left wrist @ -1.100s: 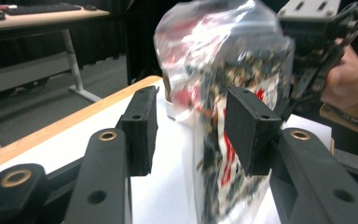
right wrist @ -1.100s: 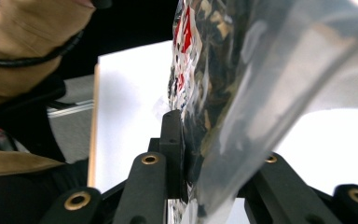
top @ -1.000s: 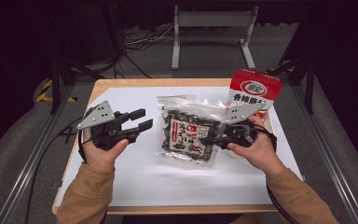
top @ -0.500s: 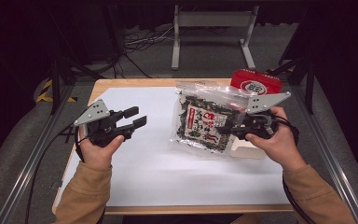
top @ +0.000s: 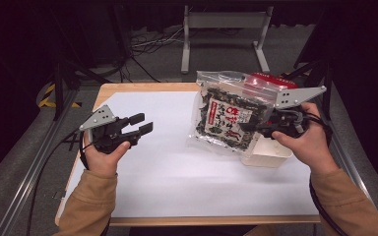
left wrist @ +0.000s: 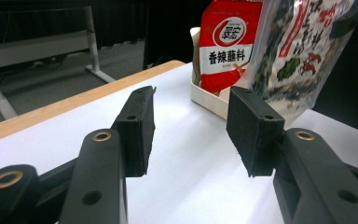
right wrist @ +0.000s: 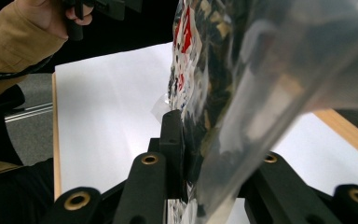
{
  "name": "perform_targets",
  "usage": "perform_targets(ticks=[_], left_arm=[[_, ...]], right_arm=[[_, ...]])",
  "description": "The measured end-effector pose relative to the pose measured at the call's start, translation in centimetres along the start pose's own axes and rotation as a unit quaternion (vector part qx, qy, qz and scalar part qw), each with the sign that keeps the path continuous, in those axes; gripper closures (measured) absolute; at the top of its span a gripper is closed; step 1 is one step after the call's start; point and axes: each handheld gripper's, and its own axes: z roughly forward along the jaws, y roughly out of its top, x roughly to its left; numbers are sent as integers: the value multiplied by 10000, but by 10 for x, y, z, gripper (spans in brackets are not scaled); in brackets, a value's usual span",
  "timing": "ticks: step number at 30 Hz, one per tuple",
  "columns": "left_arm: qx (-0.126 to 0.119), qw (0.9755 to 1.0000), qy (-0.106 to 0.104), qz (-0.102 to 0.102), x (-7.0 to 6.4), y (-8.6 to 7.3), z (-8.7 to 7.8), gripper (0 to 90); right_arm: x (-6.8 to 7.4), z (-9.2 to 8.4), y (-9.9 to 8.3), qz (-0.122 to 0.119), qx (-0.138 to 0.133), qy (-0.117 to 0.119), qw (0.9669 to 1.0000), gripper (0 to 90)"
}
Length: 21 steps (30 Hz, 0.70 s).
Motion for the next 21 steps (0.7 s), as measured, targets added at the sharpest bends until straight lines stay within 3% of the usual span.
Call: perform_targets(ticks=[11, 21], left_arm=[[101, 9998, -63, 150, 2, -6, 4, 512], [-2, 9996, -242, 159, 11, -13, 2, 509]], right_arm=[[-8, -21, 7, -78, -1, -291, 9995, 746], [-20, -38, 2, -65, 45, -615, 9981, 746]])
